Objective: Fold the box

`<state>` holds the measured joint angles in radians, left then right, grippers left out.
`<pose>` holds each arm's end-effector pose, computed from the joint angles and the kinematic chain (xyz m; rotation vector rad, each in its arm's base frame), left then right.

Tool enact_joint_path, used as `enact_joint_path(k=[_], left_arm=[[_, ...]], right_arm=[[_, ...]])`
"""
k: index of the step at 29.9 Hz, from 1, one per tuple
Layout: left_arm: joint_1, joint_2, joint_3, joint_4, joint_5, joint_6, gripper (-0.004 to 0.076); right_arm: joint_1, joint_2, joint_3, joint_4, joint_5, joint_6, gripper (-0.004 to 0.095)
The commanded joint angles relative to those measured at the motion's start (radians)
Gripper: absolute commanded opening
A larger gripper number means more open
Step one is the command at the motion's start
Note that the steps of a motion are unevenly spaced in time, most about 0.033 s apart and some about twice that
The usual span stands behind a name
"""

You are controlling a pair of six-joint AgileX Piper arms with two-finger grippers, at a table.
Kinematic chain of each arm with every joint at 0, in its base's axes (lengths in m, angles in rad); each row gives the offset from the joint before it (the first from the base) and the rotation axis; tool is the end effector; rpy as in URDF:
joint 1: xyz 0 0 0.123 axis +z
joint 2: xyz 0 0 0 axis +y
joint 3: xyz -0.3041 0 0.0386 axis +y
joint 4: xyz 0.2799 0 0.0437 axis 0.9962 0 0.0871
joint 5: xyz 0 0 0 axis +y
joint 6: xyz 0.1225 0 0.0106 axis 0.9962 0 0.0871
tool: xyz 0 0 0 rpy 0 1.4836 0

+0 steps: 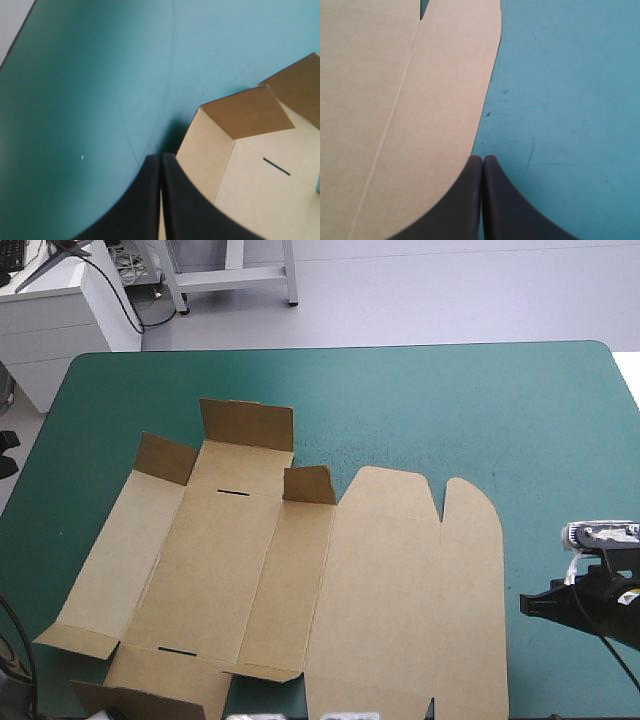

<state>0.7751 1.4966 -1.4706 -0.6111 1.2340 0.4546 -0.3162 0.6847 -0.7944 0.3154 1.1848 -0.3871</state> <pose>0.2917 0.1926 0.3731 -0.4978 2.4014 -0.3529 0.1334 -0.0064 0.3221 -0.0492 2.4858 0.1289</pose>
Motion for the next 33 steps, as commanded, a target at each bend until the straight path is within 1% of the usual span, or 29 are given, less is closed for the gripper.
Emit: enact_joint_path(k=[1,6,13,18,22,24,26,28,31,33], left_arm=[[-0.009,-0.038,-0.004,-0.015,0.064,-0.017,-0.0008],[-0.030,-0.042,0.030,0.045,0.064,-0.017,-0.0008],[-0.037,-0.078,0.147,0.067,0.064,0.000,-0.0008],[-0.037,-0.084,0.157,0.072,0.062,0.028,-0.0008],[-0.037,-0.084,0.157,0.080,0.062,0.051,-0.0008],[-0.037,-0.084,0.157,0.092,0.062,0.045,0.0008],[-0.037,-0.084,0.157,0.092,0.062,0.045,0.0051],[-0.037,-0.084,0.157,0.092,0.062,0.026,0.0116],[-0.037,-0.084,0.160,0.090,0.062,0.053,0.0284],[-0.037,-0.084,0.164,0.090,0.062,0.048,0.0442]], right_arm=[[-0.007,0.004,-0.022,0.030,-0.042,-0.010,-0.0019],[-0.007,0.019,-0.022,0.038,-0.040,-0.010,-0.0019],[-0.007,0.019,-0.022,0.041,-0.032,-0.010,-0.0019],[-0.007,0.019,-0.022,0.046,-0.032,-0.010,-0.0019],[0.033,0.019,-0.022,0.046,-0.029,-0.010,-0.0019],[0.058,0.019,-0.022,0.044,-0.025,-0.015,-0.0019],[0.083,0.019,-0.022,0.044,-0.017,-0.027,-0.0019],[0.098,0.019,-0.022,0.042,-0.009,-0.026,-0.0019],[0.112,0.019,-0.022,0.036,-0.005,-0.029,-0.0019],[0.113,0.019,-0.022,0.036,-0.007,-0.029,-0.0019]])
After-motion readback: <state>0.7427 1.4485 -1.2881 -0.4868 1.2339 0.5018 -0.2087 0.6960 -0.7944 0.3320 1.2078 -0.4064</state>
